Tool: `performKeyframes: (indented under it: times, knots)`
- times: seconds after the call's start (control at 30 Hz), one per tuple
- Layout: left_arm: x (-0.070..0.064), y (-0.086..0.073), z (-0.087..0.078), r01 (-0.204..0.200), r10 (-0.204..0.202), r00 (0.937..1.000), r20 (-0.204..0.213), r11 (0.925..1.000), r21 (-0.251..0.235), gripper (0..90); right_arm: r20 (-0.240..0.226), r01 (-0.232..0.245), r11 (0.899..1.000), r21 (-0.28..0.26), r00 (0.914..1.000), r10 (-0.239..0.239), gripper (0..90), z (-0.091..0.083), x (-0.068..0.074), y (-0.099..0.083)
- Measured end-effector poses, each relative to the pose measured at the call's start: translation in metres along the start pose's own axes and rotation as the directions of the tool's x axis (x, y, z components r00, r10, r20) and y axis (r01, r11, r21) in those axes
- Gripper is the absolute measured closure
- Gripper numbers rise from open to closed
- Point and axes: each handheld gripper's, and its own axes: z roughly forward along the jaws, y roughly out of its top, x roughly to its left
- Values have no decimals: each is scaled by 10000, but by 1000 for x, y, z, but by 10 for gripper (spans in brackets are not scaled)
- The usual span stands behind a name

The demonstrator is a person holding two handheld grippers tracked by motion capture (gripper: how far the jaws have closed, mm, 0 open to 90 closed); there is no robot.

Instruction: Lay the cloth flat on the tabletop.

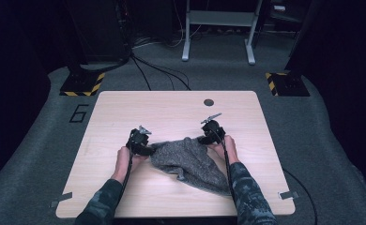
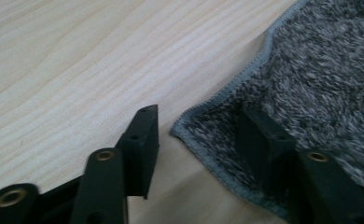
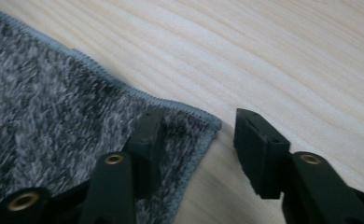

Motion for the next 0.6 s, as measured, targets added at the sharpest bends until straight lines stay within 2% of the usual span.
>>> performKeyframes:
  times: [0.07,0.13,0.23,0.27,0.3,0.33,0.4,0.43,0.5,0.6]
  knots:
    - [-2,0,0,-16,17,10000,22,10000,-68,566,-99,107,9999,-45,9999,-108,652,-1,1,-1]
    - [-4,0,0,-82,83,9999,97,9999,-89,629,-215,77,9993,-374,9997,-85,747,-1,1,-4]
    - [-5,1,0,-188,189,9998,105,9998,-98,700,-402,-594,9957,-706,9976,566,847,-1,-4,-10]
    - [-6,1,0,-155,157,9998,104,9998,-114,729,-429,-668,9952,-718,9970,638,855,-1,-5,-11]
    - [-6,1,0,-270,270,9996,75,9996,-86,764,-419,-471,9966,-670,9981,444,860,-2,-6,-11]
    - [-7,1,0,-258,259,9996,80,9996,-119,789,-421,-558,9969,-563,9977,535,863,-3,-5,-11]
    - [-10,1,1,-309,309,9995,-24,9994,-146,834,-141,-398,9984,-396,9991,393,866,-5,-2,-10]
    - [-11,1,0,-337,336,9994,-88,9994,-120,849,-60,-253,9993,-287,9997,252,869,-6,-1,-10]
    - [-12,0,0,-271,269,9996,-100,9994,-192,863,175,-329,9989,-339,9993,335,873,-6,1,-11]
    - [-10,-1,0,-200,199,9998,-26,9995,-249,871,233,-307,9989,-343,9992,315,879,-7,3,-12]
